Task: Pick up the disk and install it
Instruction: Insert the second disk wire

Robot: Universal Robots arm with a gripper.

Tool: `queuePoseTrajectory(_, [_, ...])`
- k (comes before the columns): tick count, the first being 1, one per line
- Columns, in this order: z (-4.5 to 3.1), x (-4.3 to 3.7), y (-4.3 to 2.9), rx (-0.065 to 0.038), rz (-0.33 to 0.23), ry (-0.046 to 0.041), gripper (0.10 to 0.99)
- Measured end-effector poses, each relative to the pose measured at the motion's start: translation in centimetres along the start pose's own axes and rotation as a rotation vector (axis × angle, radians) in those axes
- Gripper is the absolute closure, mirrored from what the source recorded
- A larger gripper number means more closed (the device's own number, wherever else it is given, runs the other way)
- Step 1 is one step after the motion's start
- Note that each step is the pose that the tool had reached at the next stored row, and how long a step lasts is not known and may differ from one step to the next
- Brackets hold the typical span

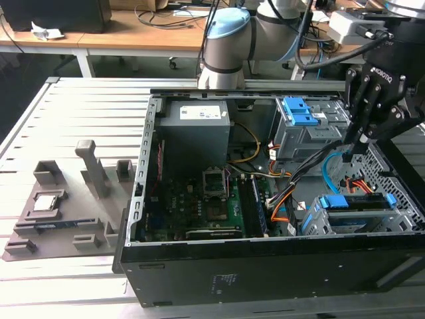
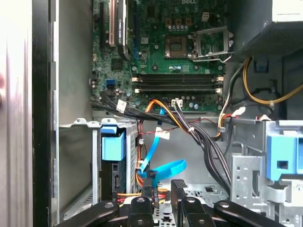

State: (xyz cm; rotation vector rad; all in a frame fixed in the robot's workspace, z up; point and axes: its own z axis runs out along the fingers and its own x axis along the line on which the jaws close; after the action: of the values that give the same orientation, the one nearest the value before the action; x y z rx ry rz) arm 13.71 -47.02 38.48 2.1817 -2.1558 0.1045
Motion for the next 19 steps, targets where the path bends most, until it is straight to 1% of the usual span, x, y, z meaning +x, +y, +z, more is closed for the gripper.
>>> queuePoseTrajectory(1, [0.01, 0.17, 0.15, 0.0, -0.005, 0.0001, 0.784])
queuePoseTrajectory(3, [0.08, 0.77, 0.3, 0.001, -0.015, 0.0001, 0.784])
queuePoseTrajectory(6, [0.22, 1.22, 0.47, 0.003, -0.03, 0.0, 0.784])
queuePoseTrajectory(8, [0.44, 1.21, 0.59, 0.006, -0.062, 0.0003, 0.784])
queuePoseTrajectory(9, [0.47, 1.19, 0.59, 0.007, -0.065, 0.0002, 0.784])
queuePoseTrajectory(11, [0.55, 1.17, 0.61, 0.007, -0.068, 0.0002, 0.784])
queuePoseTrajectory(13, [0.97, 1.12, 0.82, 0.007, -0.069, 0.0003, 0.784])
queuePoseTrajectory(14, [1.04, 1.11, 0.89, 0.007, -0.069, 0.0004, 0.784])
queuePoseTrajectory(19, [1.1, 1.11, 0.95, 0.007, -0.069, 0.0003, 0.784])
